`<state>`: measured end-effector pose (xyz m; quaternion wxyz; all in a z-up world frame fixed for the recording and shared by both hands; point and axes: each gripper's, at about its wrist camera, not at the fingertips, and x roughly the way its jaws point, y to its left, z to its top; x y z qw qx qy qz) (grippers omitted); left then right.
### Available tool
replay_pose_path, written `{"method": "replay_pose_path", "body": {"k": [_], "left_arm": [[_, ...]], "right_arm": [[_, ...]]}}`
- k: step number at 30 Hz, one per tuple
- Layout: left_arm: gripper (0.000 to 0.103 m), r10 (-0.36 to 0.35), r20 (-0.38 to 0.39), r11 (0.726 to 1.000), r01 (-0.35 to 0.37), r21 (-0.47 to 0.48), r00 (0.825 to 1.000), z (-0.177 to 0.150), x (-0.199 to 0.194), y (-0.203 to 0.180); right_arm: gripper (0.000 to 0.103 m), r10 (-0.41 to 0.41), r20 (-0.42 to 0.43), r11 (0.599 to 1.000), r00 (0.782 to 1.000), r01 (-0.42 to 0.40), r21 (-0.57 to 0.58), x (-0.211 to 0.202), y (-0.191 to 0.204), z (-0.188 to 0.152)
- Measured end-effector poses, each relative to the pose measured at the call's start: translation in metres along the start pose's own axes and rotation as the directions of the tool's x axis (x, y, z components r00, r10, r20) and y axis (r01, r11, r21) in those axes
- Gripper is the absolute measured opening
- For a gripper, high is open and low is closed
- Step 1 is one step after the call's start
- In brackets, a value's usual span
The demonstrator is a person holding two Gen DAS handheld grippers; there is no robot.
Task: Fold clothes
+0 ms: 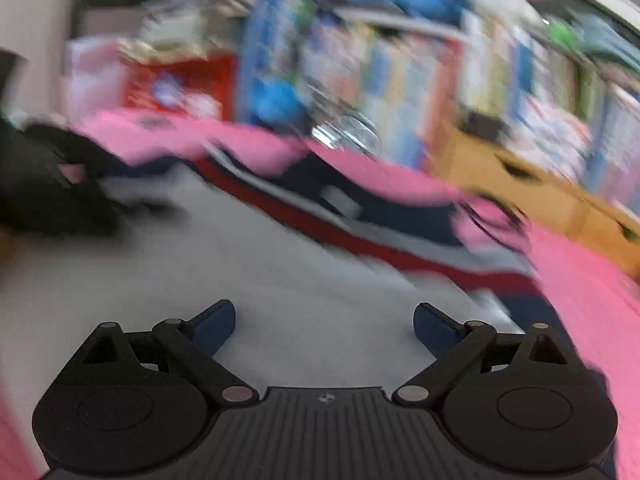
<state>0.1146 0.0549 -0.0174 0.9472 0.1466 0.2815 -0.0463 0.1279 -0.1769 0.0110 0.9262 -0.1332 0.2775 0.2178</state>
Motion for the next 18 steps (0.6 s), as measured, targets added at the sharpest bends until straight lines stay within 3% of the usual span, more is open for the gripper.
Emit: {"method": "replay_pose_path", "body": {"k": [2,4,7,9,10,13,14,16,18], "left_arm": [[0.043,0.028,-0.031,0.999,-0.029,-0.033,0.999,-0.009,0.008,0.015],[0.044,0.068,-0.054,0.996,-0.072,-0.061,0.996,-0.014,0.013,0.027],[0.043,0.118,-0.056,0.992,-0.121,-0.038,0.991,-0.015,0.010,0.030],[0.036,0.154,-0.043,0.988,-0.155,-0.027,0.987,-0.011,-0.002,0.025],[0.036,0.125,-0.030,0.991,-0.126,-0.038,0.992,-0.006,-0.010,0.020],[0.036,-0.076,0.040,0.991,0.080,-0.108,0.996,0.018,-0.037,0.003],[0.037,-0.137,0.045,0.984,0.142,-0.112,0.990,0.024,-0.040,-0.006],[0.038,-0.252,0.019,0.963,0.253,-0.094,0.968,0.035,-0.035,-0.032],[0.036,-0.362,-0.008,0.929,0.361,-0.080,0.932,0.046,-0.030,-0.058]], "right_arm": [[0.093,-0.054,-0.036,0.998,0.998,0.055,0.027,0.002,-0.023,-0.012],[0.098,-0.104,-0.054,0.992,0.993,0.107,0.067,-0.004,-0.045,-0.021],[0.098,-0.187,-0.071,0.972,0.980,0.195,0.129,-0.019,-0.073,-0.030],[0.094,-0.255,-0.061,0.955,0.965,0.261,0.143,-0.032,-0.075,-0.031],[0.089,-0.263,-0.046,0.951,0.964,0.267,0.155,-0.039,-0.073,-0.030],[0.086,-0.218,0.027,0.962,0.976,0.210,0.178,-0.056,-0.054,-0.019],[0.085,-0.202,0.041,0.964,0.979,0.191,0.185,-0.057,-0.043,-0.015],[0.071,-0.162,0.050,0.964,0.986,0.147,0.222,-0.056,-0.022,-0.011],[0.062,-0.122,0.059,0.961,0.991,0.103,0.255,-0.054,0.000,-0.008]]}}
